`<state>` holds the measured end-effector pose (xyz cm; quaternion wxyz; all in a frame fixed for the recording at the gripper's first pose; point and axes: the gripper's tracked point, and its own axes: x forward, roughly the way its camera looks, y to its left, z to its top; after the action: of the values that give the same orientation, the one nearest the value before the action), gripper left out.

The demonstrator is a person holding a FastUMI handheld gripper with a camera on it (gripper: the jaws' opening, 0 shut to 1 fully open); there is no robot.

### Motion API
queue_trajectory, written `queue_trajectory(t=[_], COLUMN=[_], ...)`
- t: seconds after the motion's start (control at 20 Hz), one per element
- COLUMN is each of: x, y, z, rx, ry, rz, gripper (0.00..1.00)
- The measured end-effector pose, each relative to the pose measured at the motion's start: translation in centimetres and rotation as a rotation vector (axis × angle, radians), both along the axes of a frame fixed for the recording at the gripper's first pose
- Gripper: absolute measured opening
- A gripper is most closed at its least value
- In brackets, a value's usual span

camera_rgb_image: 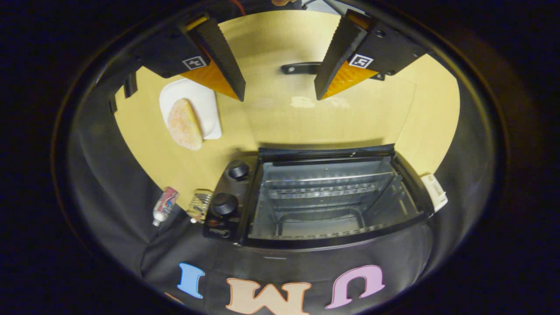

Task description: Open the toaster oven, put the food inside, and close the toaster oven door.

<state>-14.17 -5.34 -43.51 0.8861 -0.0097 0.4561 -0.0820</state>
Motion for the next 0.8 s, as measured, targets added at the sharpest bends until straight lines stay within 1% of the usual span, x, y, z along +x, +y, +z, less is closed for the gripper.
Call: queue_trajectory(t=[0.2, 0.4, 0.5, 0.65, 0.8], x=[1.1, 1.6, 1.6, 2.0, 2.1], y=[-6.0, -11.7, -14.1, -16.4, -16.9], z=[0.4, -0.2, -1.0, -2.9, -5.1], rx=[-0.087, -0.134, -0.150, -0.157, -0.156], ry=[0.003, 0.034, 0.059, 0.100, 0.159], rz=[-0.096, -0.204, -0.241, -0.248, -0.204], gripper=[1.00, 1.00, 1.00, 1.00, 1.00])
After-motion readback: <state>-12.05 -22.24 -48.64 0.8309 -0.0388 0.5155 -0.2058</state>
